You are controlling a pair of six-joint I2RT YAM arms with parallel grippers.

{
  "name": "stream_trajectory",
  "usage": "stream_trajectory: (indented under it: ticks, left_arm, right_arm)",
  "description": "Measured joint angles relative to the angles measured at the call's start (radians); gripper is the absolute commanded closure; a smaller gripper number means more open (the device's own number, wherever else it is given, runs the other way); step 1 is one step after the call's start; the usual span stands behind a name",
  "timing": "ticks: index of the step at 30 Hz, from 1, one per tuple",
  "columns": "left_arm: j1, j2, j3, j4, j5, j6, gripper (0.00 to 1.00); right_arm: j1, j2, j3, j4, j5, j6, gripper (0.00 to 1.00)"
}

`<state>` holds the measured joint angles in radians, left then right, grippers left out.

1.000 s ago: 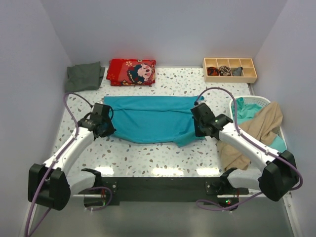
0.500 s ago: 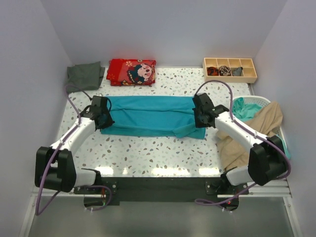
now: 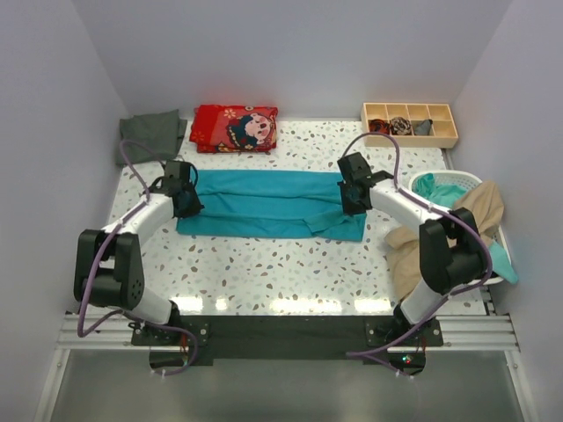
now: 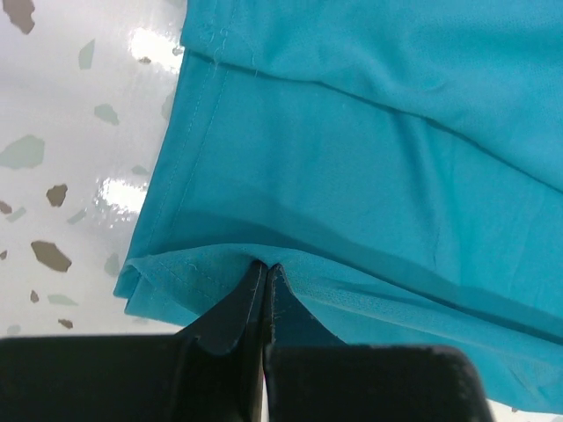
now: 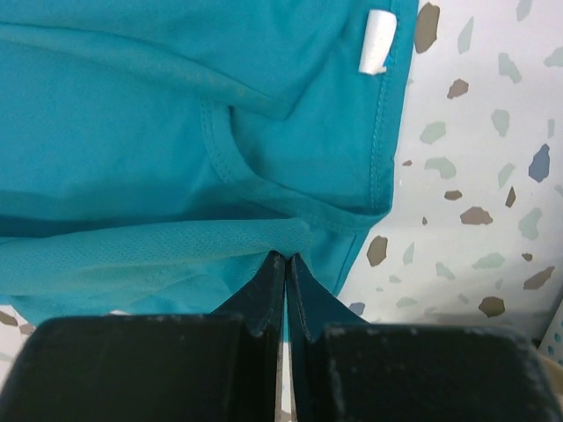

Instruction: Fold and stack the t-shirts

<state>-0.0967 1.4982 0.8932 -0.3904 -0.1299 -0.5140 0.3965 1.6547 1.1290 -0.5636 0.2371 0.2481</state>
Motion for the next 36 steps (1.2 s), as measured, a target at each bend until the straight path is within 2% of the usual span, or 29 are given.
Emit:
stream_trajectory:
  ticks: [8, 9, 10, 11, 13, 15, 19, 23, 26, 30, 36]
  left_arm:
    - [0.006, 0.103, 0.05, 0.055, 0.016, 0.028, 1.0]
    - [0.007, 0.114, 0.056, 0.056, 0.016, 0.031, 0.98]
    - [0.007, 0.127, 0.063, 0.059, 0.016, 0.036, 0.88]
    - [0.008, 0.139, 0.071, 0.059, 0.016, 0.04, 0.59]
    - [0.01, 0.168, 0.094, 0.06, 0.011, 0.057, 0.47]
    - [0.011, 0.19, 0.12, 0.055, -0.006, 0.058, 0.0]
    - [0.011, 0.18, 0.151, 0.045, -0.043, 0.061, 0.0]
    - [0.011, 0.098, 0.158, 0.045, -0.047, 0.066, 0.0]
    - [0.011, 0.006, 0.154, 0.058, 0.001, 0.074, 0.0]
    - [0.001, -0.075, 0.106, 0.116, 0.09, 0.078, 0.0]
    - [-0.042, -0.066, 0.002, 0.167, 0.231, 0.061, 0.0]
  right_arm:
    - [-0.033, 0.117, 0.117, 0.005, 0.004, -0.007, 1.0]
    - [-0.034, 0.128, 0.132, 0.003, 0.01, -0.007, 0.77]
    - [-0.036, 0.145, 0.152, 0.003, 0.014, -0.008, 0.64]
    - [-0.039, 0.163, 0.173, 0.004, 0.016, -0.008, 0.54]
    - [-0.045, 0.198, 0.213, 0.003, 0.028, -0.015, 0.42]
    - [-0.053, 0.224, 0.243, 0.004, 0.041, -0.024, 0.41]
    - [-0.06, 0.216, 0.249, 0.005, 0.054, -0.032, 0.39]
    - [-0.061, 0.165, 0.246, -0.001, 0.01, -0.028, 0.4]
    - [-0.061, 0.097, 0.226, 0.001, -0.079, -0.009, 0.44]
    - [-0.061, 0.024, 0.15, 0.019, -0.232, 0.029, 0.44]
    - [-0.057, 0.01, 0.031, 0.021, -0.316, 0.062, 0.44]
